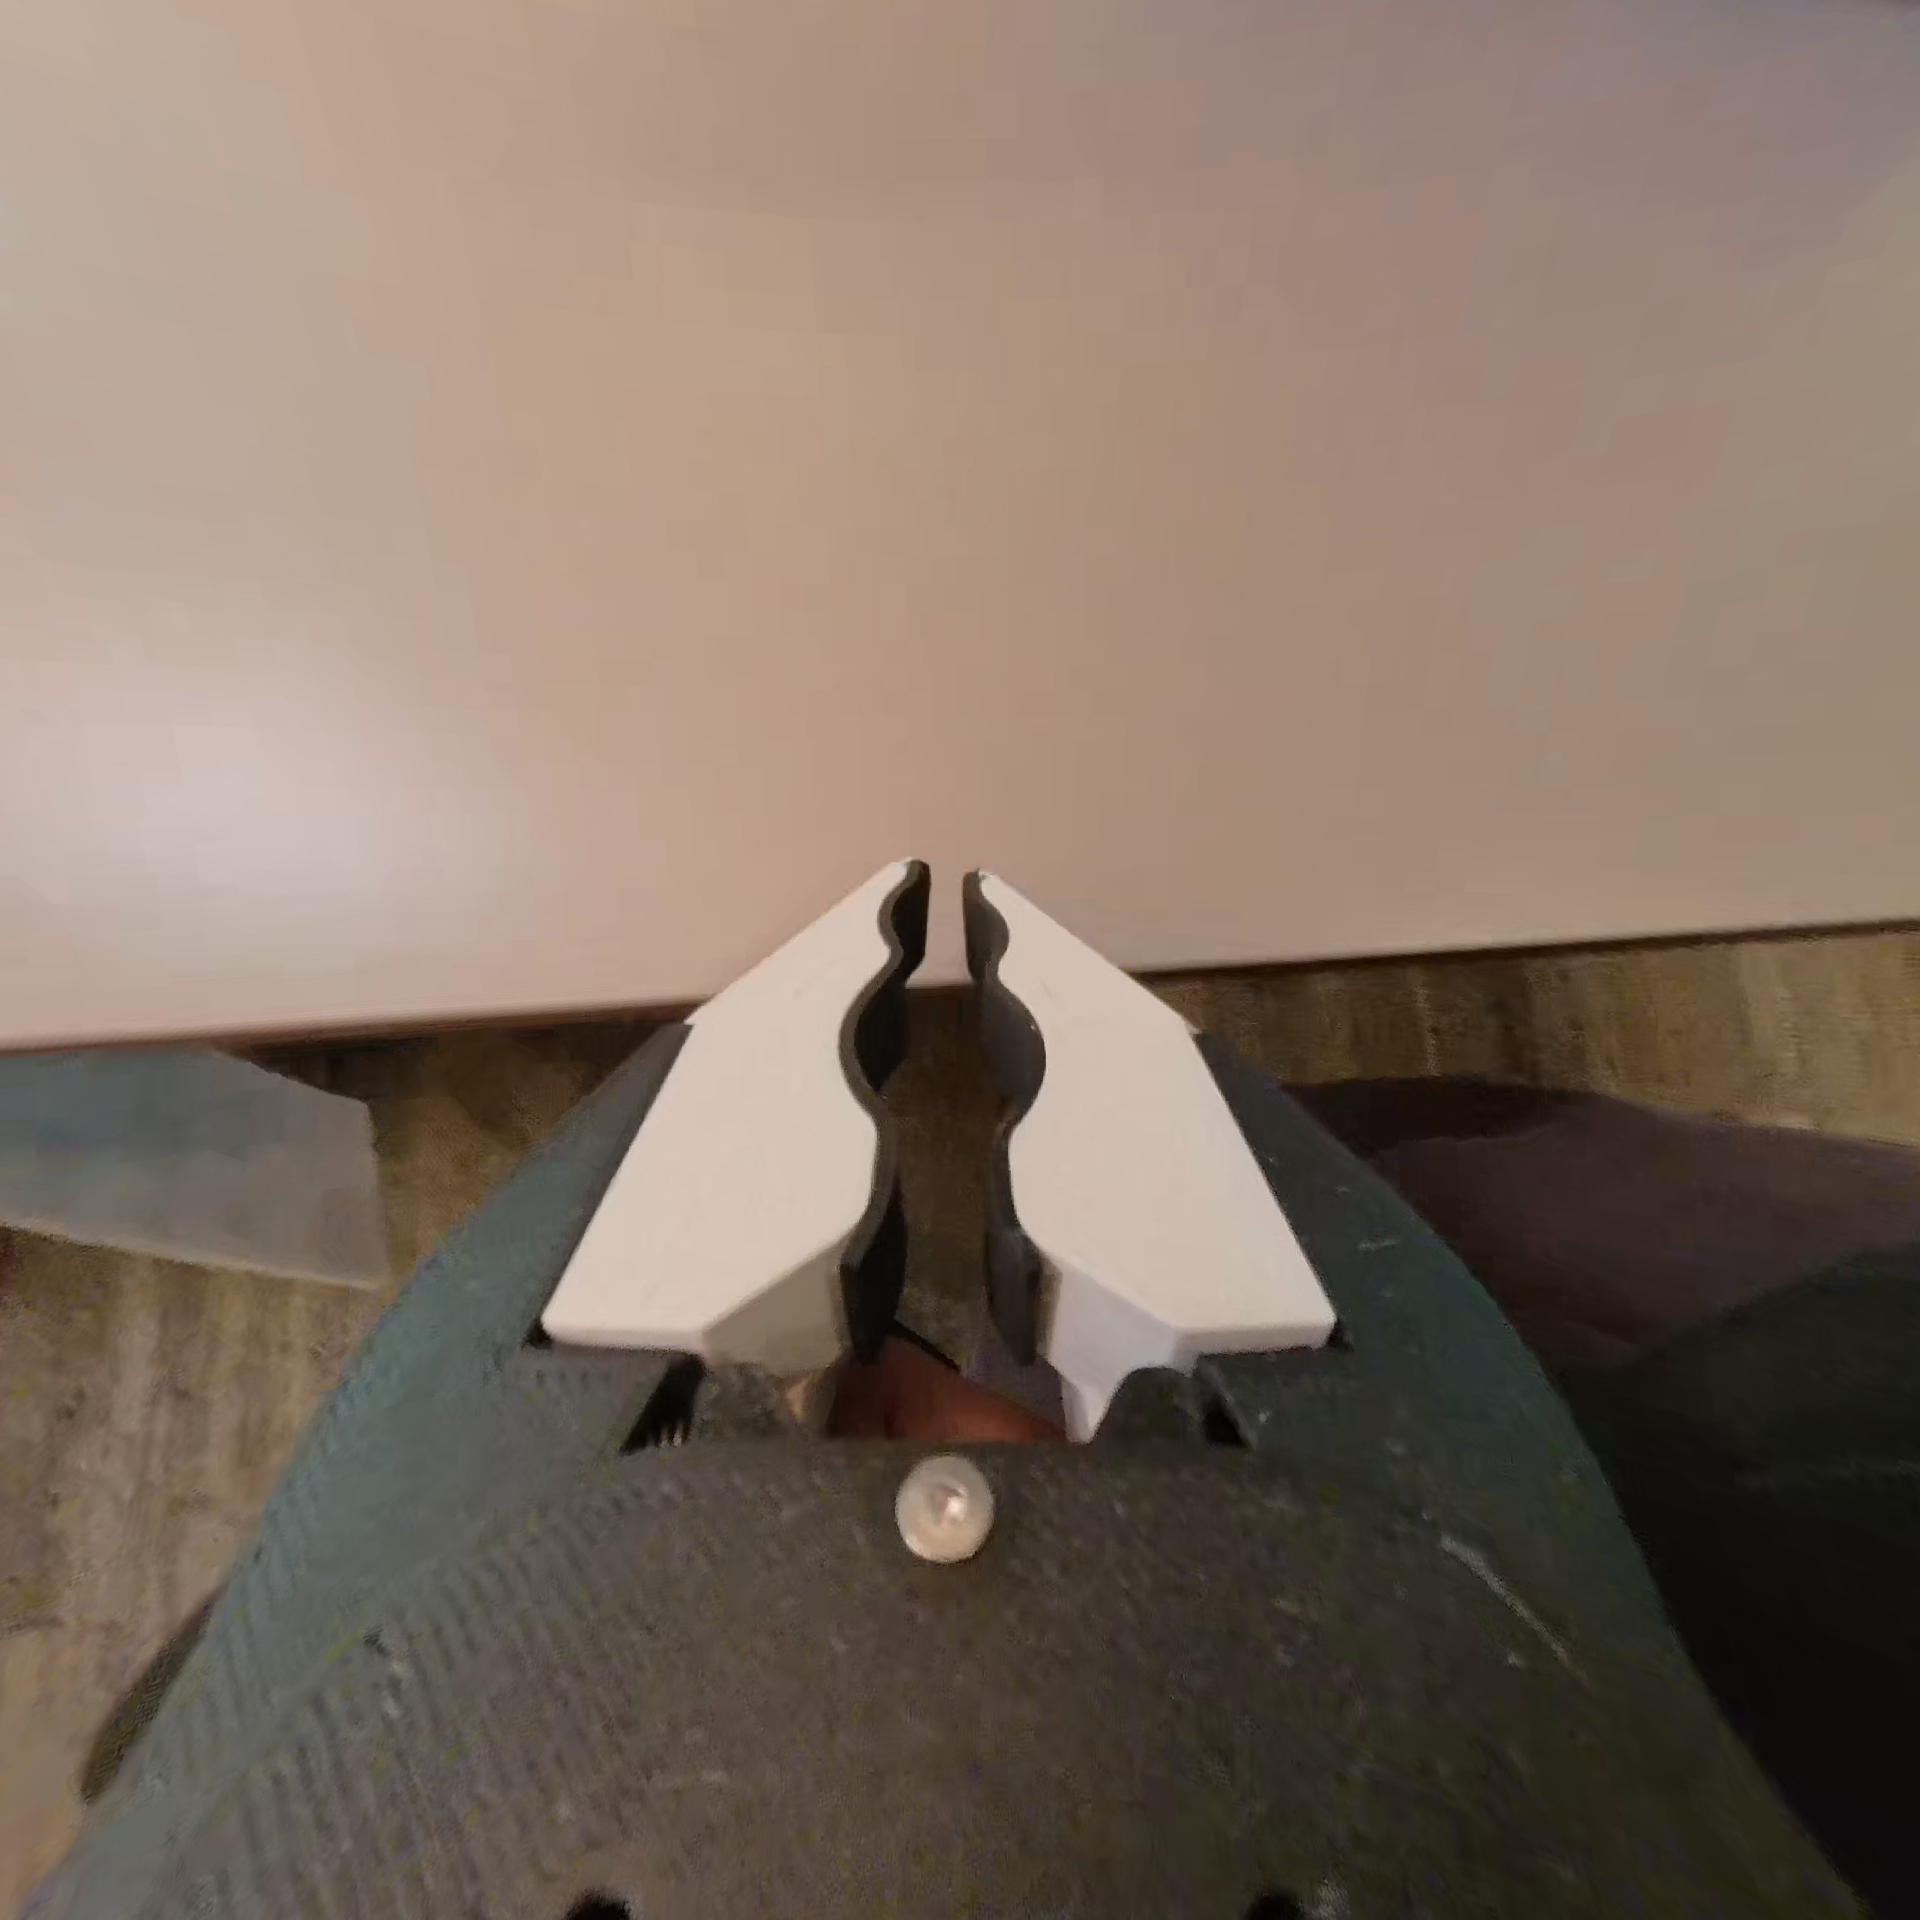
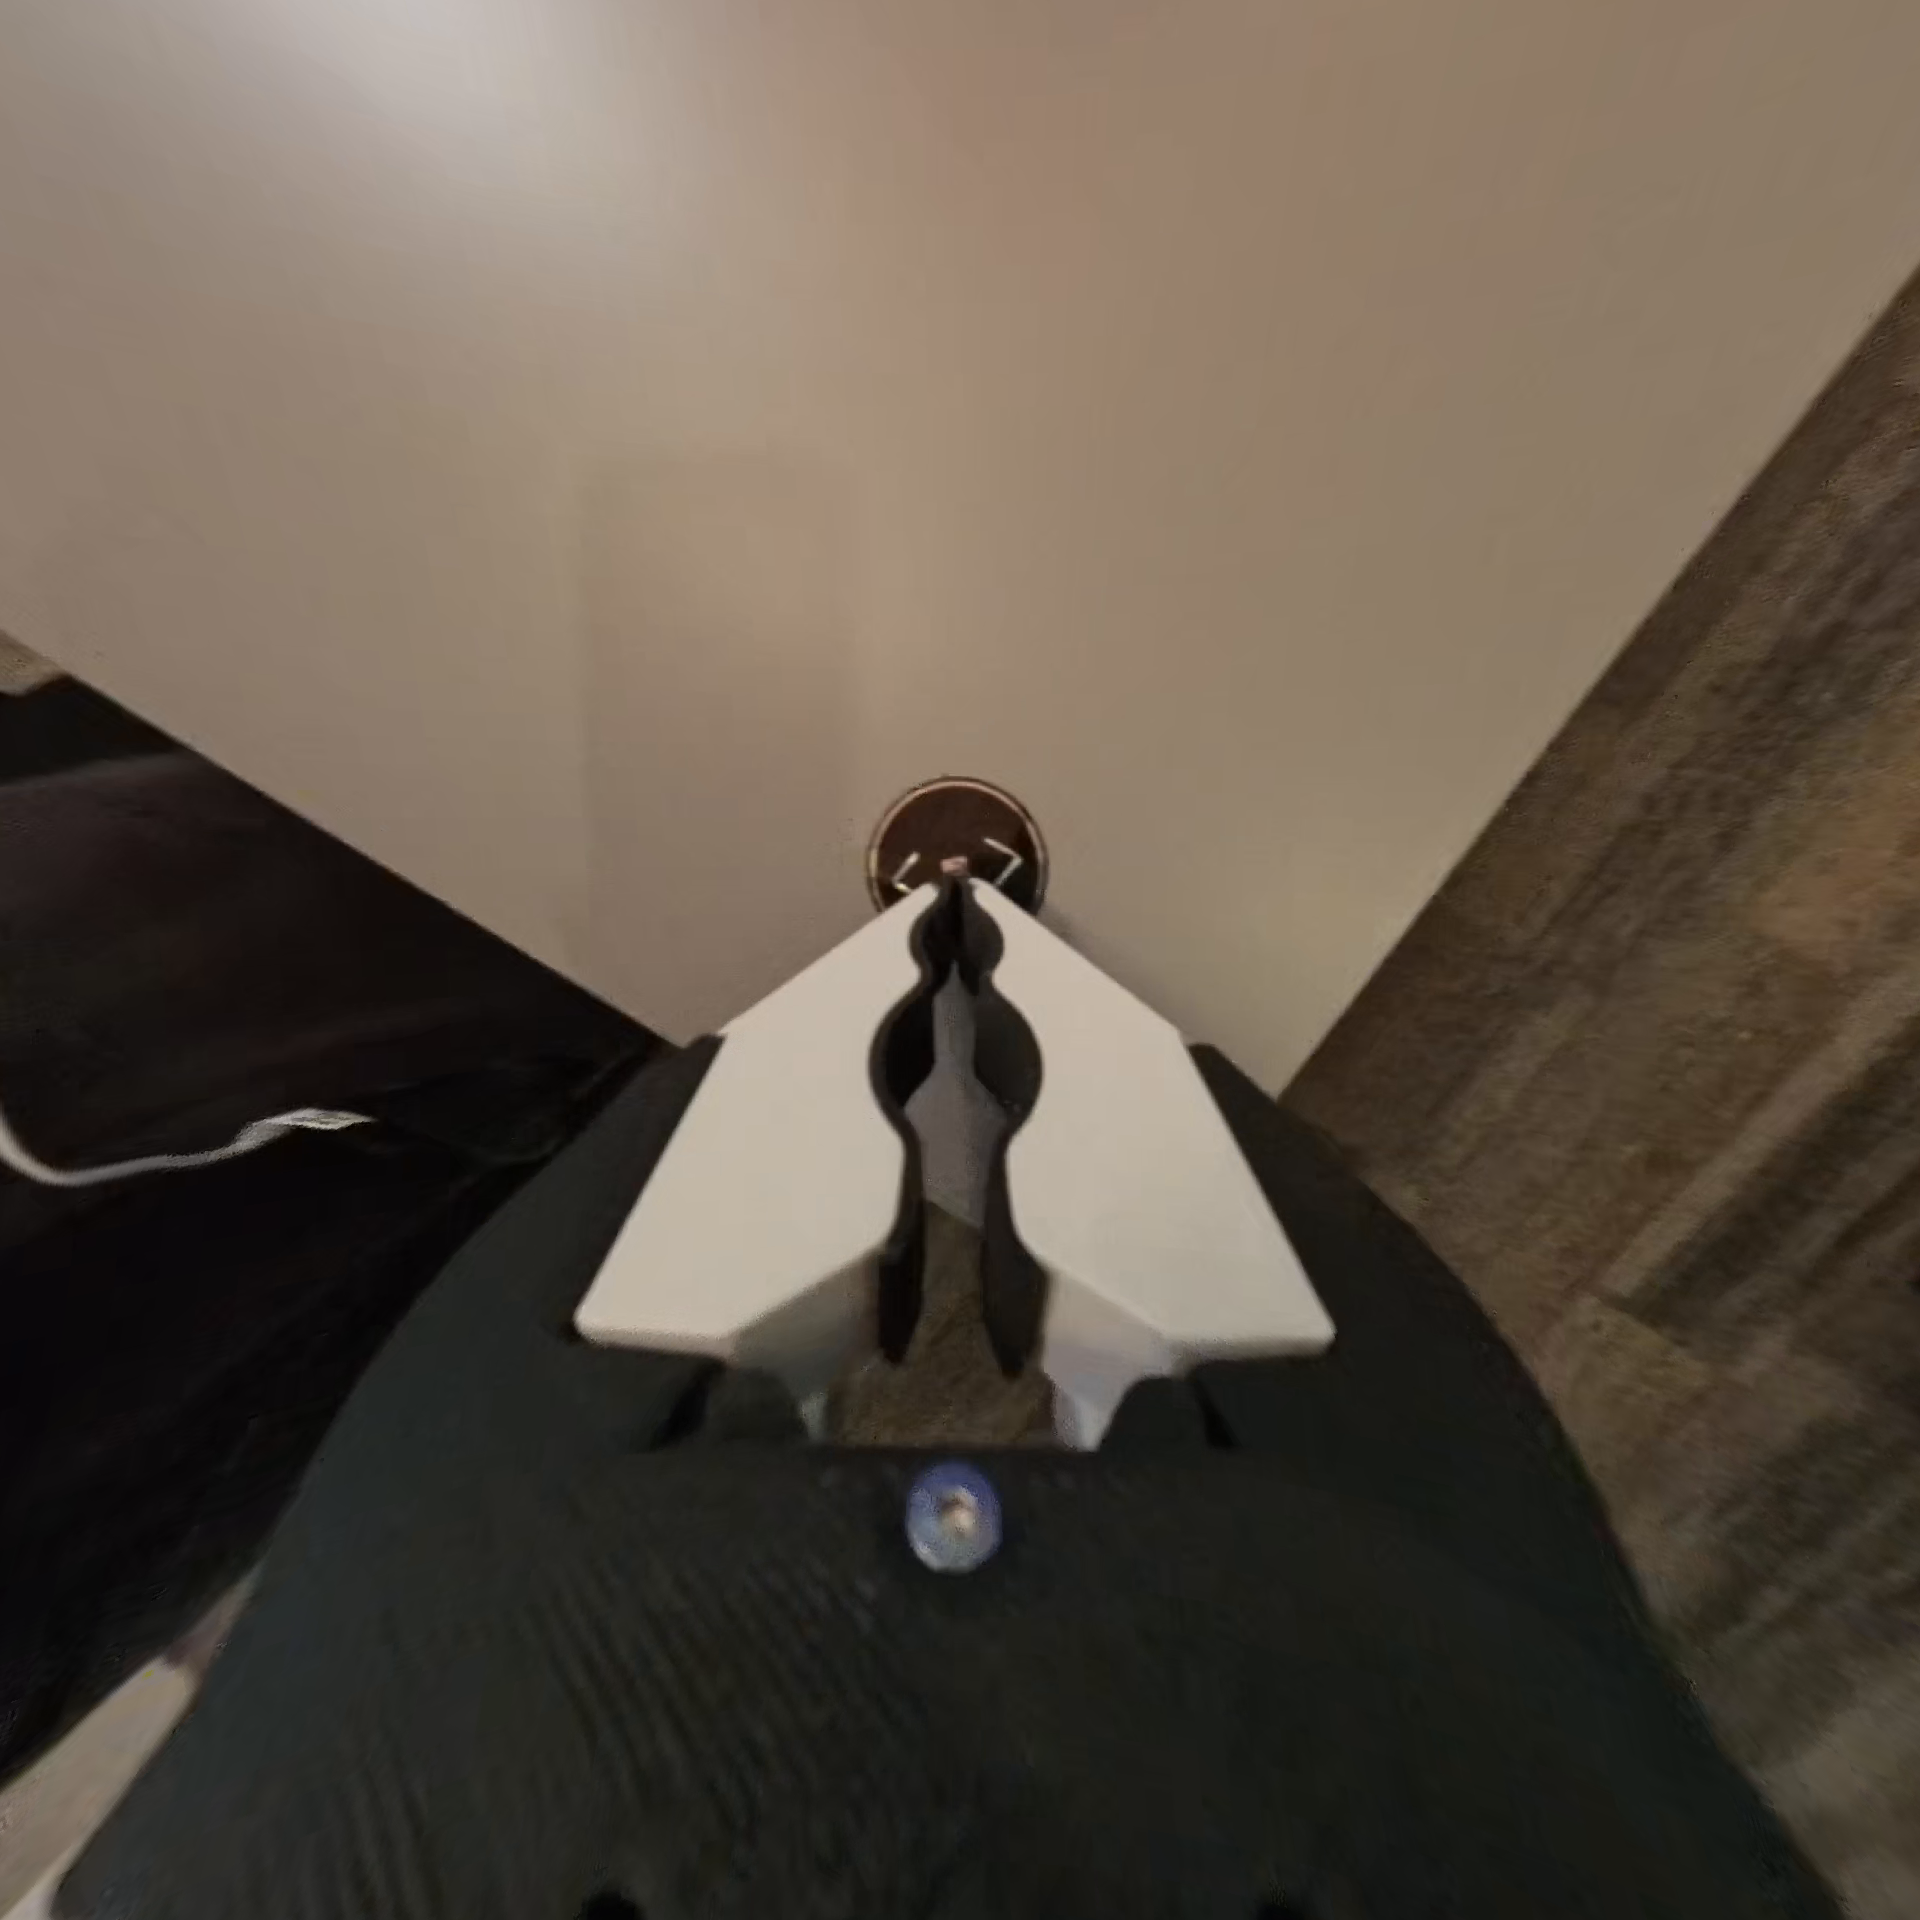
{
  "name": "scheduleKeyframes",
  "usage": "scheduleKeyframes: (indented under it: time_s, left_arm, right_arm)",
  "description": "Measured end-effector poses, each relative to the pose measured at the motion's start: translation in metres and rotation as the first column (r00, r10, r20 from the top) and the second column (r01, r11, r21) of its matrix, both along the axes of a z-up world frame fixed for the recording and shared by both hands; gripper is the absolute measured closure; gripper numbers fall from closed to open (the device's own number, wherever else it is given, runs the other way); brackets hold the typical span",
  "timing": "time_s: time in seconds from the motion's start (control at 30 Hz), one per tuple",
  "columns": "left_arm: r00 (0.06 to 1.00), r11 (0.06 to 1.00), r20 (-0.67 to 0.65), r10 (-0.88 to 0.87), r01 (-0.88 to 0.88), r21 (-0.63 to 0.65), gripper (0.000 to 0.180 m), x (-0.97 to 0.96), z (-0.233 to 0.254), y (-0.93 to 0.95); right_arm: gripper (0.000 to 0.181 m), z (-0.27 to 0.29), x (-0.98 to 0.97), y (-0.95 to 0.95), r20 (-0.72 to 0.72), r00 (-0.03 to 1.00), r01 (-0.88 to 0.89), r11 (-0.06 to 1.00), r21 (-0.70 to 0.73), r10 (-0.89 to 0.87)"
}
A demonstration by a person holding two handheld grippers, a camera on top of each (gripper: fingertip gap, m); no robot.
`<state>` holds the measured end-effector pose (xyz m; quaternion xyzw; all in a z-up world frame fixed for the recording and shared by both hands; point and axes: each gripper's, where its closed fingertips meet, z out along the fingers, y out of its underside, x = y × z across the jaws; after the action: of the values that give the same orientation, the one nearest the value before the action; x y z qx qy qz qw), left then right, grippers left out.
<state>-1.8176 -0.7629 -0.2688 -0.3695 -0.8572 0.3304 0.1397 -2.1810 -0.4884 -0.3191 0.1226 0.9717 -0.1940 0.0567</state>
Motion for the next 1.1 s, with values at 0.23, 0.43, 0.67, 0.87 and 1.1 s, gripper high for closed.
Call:
scheduleKeyframes:
  time_s: [0.23,0.43,0.67,0.87,1.1]
  left_arm:
    - [0.998,0.998,0.003,-0.057,0.057,0.023,0.169,-0.012,0.009,-0.049]
    - [1.000,1.000,0.016,-0.021,0.021,-0.017,0.160,0.012,0.029,-0.113]
    - [0.981,0.959,-0.028,0.192,-0.193,-0.206,0.149,0.126,0.072,-0.225]
    - [0.979,0.929,0.038,0.203,-0.180,-0.323,0.130,0.266,0.085,-0.375]
    - [0.803,0.854,0.411,-0.433,0.511,-0.100,0.069,0.316,0.015,-0.452]
  right_arm:
    - [0.181,0.065,-0.013,-0.067,-0.031,0.975,0.195,0.915,-0.353,-0.219]
    - [0.181,0.052,0.057,-0.171,-0.002,0.999,0.042,0.927,-0.372,-0.046]
    - [0.178,0.049,0.212,-0.342,0.052,0.964,-0.209,0.861,-0.464,0.262]
    - [0.178,0.093,0.358,-0.492,-0.116,0.916,-0.373,0.709,-0.599,0.384]
    - [0.175,0.126,0.501,-0.602,0.063,0.955,-0.178,0.731,-0.658,0.289]
